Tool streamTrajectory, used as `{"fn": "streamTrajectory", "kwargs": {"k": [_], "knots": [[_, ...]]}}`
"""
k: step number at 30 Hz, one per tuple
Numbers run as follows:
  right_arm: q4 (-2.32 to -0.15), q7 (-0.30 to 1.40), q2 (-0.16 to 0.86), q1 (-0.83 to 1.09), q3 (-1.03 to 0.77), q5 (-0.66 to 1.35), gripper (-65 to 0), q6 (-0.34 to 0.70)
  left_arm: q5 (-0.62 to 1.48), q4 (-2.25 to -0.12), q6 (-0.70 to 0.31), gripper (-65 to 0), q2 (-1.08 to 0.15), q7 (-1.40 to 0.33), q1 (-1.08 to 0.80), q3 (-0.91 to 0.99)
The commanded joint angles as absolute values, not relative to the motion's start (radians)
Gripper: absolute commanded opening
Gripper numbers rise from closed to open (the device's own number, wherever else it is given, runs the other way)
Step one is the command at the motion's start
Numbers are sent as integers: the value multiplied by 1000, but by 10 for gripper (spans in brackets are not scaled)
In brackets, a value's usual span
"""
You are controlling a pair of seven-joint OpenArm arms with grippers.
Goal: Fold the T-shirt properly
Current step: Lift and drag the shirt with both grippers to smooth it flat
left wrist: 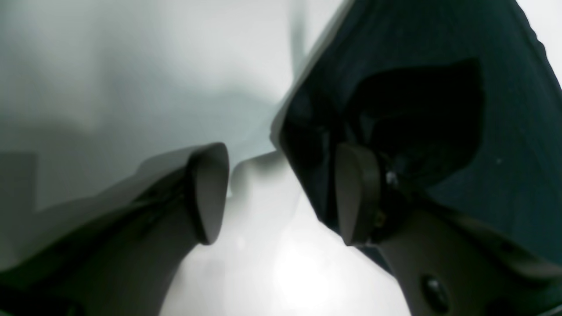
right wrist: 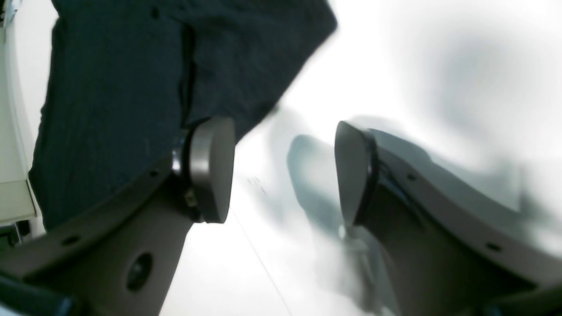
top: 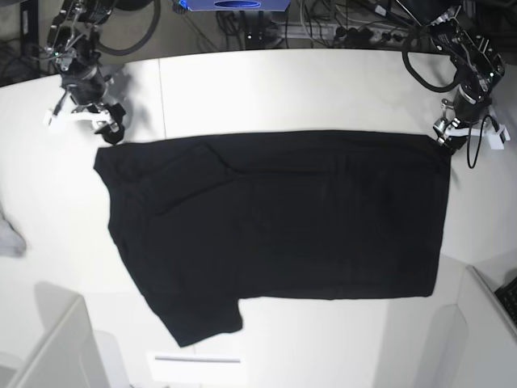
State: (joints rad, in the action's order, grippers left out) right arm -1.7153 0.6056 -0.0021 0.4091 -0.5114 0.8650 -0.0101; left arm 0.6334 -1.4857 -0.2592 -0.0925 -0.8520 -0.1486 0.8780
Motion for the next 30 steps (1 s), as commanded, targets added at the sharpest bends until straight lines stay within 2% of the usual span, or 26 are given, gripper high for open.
{"fn": "streamTrajectory", "kwargs": {"k": [1, 19, 22, 26, 27, 30], "knots": [[-1728, 587, 8, 392, -516, 878, -305, 2, 651, -1494, -262, -283, -110, -835, -130, 880], [-1497, 595, 18, 249, -513, 874, -305, 2, 650, -1377, -260, -296, -128, -835, -94, 843], [-1463, 595, 47, 237, -506, 878, -309, 2, 650, -1377, -260, -403, -130, -835, -94, 845], [-1455, 590, 50, 228, -515, 880, -324, 2, 650, -1377, -260, -597, -131, -835, -94, 845], [-1455, 588, 51, 226, -515, 880, -356, 2, 650, -1377, -260, -642, -131, -835, -94, 845], [-1455, 588, 53, 226, -515, 880, -485, 4, 650, -1379, -260, -650, -131, -835, -97, 845]]}}
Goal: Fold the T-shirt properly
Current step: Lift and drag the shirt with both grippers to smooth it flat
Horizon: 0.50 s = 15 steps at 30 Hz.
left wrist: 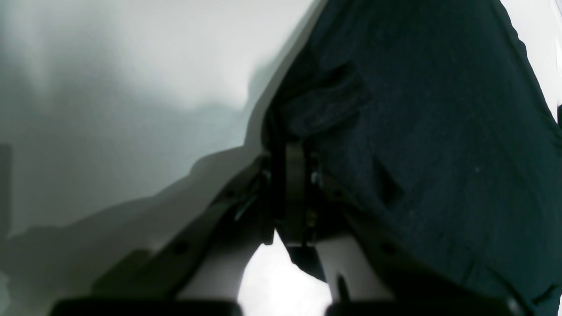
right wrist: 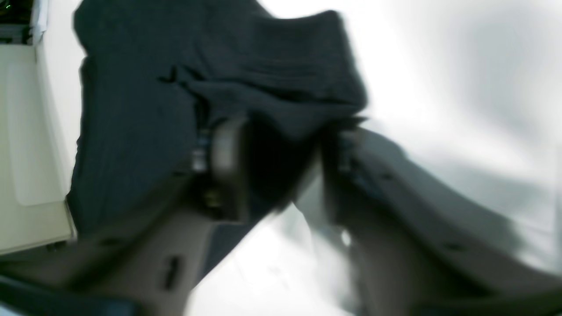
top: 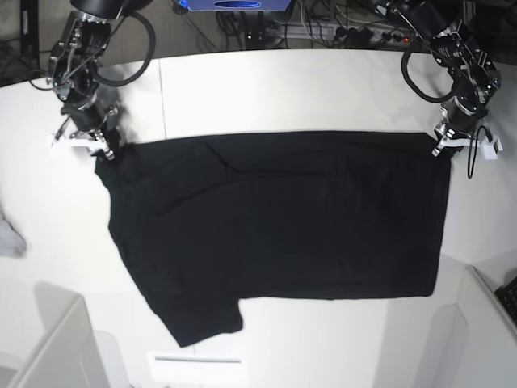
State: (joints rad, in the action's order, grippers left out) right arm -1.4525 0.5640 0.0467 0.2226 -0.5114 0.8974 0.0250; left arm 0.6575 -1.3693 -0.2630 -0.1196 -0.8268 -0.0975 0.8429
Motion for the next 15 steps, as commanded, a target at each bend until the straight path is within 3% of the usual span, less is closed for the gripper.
{"fn": "streamTrajectory", "kwargs": {"k": [1, 3, 6, 15], "knots": [[-1455, 588, 54, 225, -513, 880, -531, 5, 650, -1383, -260, -650, -131, -835, -101, 845], [-1457, 591, 54, 225, -513, 880, -645, 44, 650, -1399, -260, -650, -131, -835, -105, 846], [-1463, 595, 54, 226, -515, 880, -650, 110, 650, -1437, -259, -650, -133, -835, -130, 846], [-1586, 595, 53, 315, -515, 880, -650, 114, 651, -1517, -259, -650, -160, -839, -205, 846]]}}
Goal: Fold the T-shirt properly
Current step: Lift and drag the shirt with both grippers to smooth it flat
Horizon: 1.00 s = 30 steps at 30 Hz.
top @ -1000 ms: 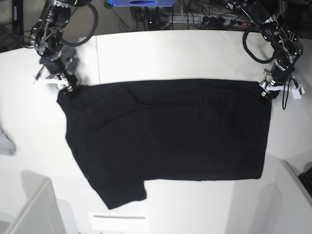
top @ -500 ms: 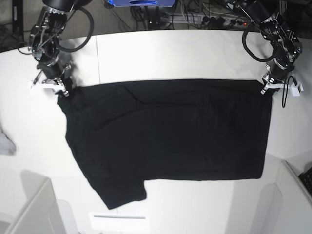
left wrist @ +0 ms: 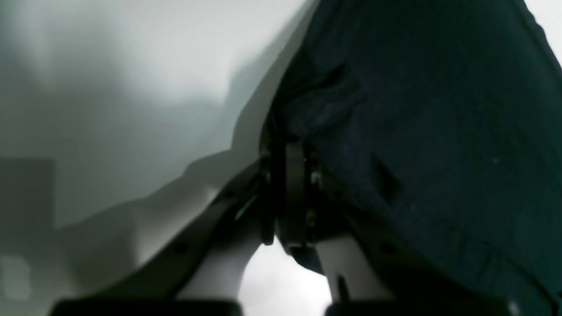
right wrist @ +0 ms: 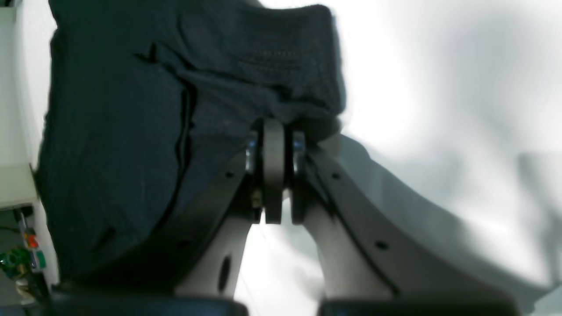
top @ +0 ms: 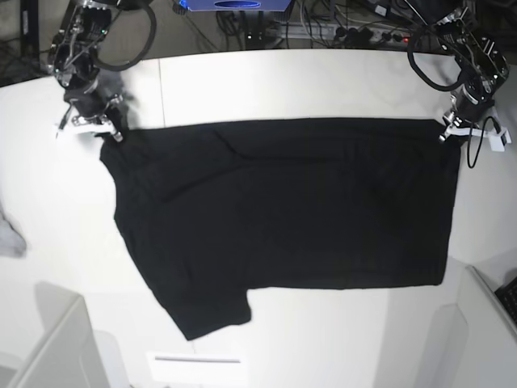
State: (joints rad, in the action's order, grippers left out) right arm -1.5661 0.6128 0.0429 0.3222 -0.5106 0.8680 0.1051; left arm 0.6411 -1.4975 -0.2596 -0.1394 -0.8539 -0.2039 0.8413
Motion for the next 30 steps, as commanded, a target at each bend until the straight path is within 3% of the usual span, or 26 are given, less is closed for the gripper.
{"fn": "streamTrajectory", "kwargs": {"k": [1, 18, 30], "knots": [[-1604, 595, 53, 331, -516, 880, -650, 114, 653, -1517, -259, -650, -170, -839, -214, 846], [-1802, 595, 44, 565, -516, 881, -650, 114, 661, -1715, -260, -650, -176, -842, -392, 842], [-1825, 595, 44, 671, -516, 881, -650, 114, 661, -1715, -265, -650, -174, -843, -495, 843]]}}
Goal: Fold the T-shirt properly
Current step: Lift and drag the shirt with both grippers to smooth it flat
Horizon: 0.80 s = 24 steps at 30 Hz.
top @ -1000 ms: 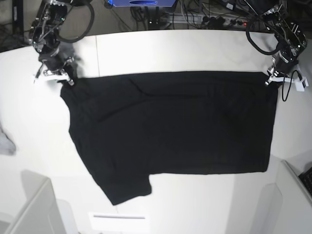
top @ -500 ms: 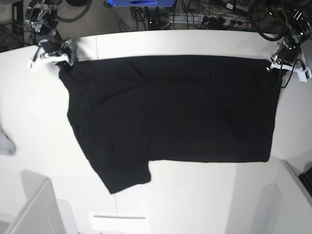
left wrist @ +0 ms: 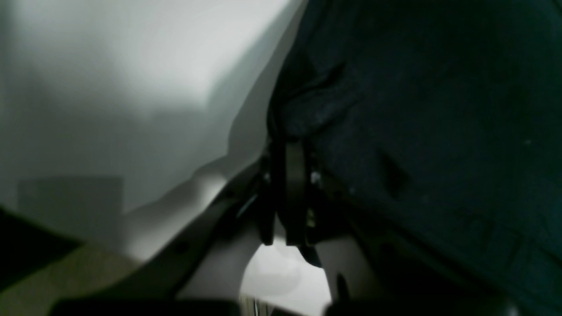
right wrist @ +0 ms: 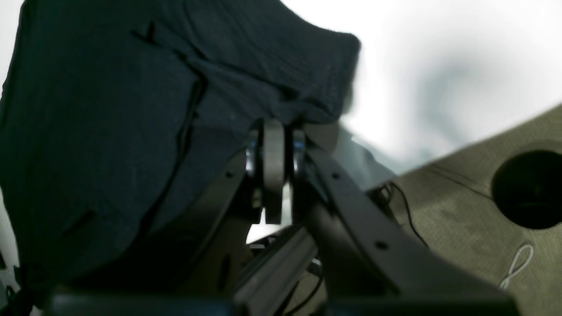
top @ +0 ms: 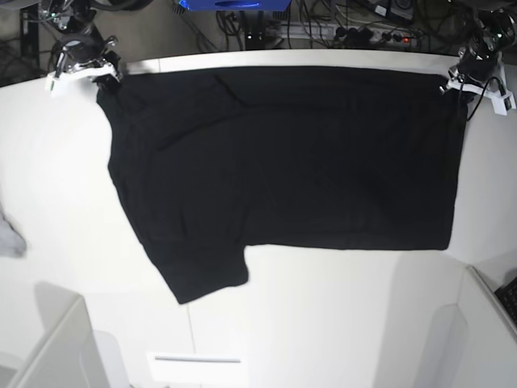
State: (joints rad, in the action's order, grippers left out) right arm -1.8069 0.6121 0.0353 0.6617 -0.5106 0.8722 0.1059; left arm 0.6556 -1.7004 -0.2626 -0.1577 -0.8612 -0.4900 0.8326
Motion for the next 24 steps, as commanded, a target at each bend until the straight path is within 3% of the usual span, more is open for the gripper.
{"fn": "streamTrajectory", "kwargs": {"k": [1, 18, 19, 22, 24], "knots": [[-1825, 595, 44, 673, -516, 881, -650, 114, 661, -1715, -265, -650, -174, -843, -495, 843], [-1825, 596, 44, 680, -536, 881, -650, 114, 661, -1730, -265, -650, -171, -843, -530, 845], [-1825, 596, 42, 680, -549, 881, -597, 114, 661, -1730, -265, -634, -171, -843, -530, 845], [-1828, 596, 24, 680, -578, 881, -401, 114, 661, -1730, -265, -402, -171, -843, -530, 846], [-1837, 598, 22, 680, -604, 881, -366, 114, 661, -1730, -265, -270, -171, -843, -532, 846]]}}
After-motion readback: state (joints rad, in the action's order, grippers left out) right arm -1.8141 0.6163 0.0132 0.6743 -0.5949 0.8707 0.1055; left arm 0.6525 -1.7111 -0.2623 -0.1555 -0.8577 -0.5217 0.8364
